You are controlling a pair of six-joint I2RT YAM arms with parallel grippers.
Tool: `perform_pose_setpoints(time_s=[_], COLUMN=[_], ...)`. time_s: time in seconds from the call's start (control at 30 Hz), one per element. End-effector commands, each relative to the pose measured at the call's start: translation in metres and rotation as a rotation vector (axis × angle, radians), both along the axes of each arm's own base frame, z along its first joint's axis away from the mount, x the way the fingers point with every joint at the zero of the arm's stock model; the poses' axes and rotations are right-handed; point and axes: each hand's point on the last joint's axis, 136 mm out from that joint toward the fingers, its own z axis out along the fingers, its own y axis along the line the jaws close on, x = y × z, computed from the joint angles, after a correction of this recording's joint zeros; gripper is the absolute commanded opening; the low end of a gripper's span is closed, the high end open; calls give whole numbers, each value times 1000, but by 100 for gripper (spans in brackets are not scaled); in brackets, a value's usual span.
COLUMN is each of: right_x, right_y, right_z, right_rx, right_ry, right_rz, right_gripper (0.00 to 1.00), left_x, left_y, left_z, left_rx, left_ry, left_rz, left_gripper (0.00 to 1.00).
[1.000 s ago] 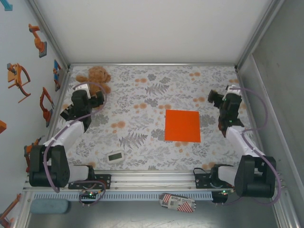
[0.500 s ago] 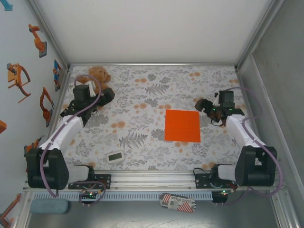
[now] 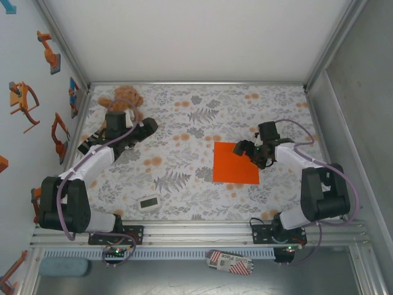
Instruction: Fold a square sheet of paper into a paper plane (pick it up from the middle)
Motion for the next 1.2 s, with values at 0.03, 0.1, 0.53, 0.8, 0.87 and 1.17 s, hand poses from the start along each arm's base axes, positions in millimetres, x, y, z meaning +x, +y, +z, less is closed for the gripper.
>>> perform_pose_setpoints(time_s=[0.03, 0.1, 0.53, 0.8, 0.87, 1.17], right_x=[-4, -6, -13, 4, 9, 29], right_y=[4, 4, 66, 163, 178, 144], right_z=[-18, -25, -41, -33, -24, 45], right_rx=[-20, -31, 78, 266, 333, 305], right_ry=[48, 68, 93, 97, 72, -179], right_rz=[-14, -19, -151, -98, -79, -3], right_gripper=[89, 89, 89, 87, 84, 76], left_x=[1, 2, 4, -5, -8, -19], left_y=[-6, -6, -25, -55, -61, -85], left_z=[-2, -5, -25, -40, -40, -42], left_rx=[-13, -10, -36, -45, -37, -14], left_ry=[16, 26, 119, 197, 203, 240], left_rz=[-10, -11, -27, -63, -73, -117], left_gripper=[96, 96, 96, 96, 96, 98])
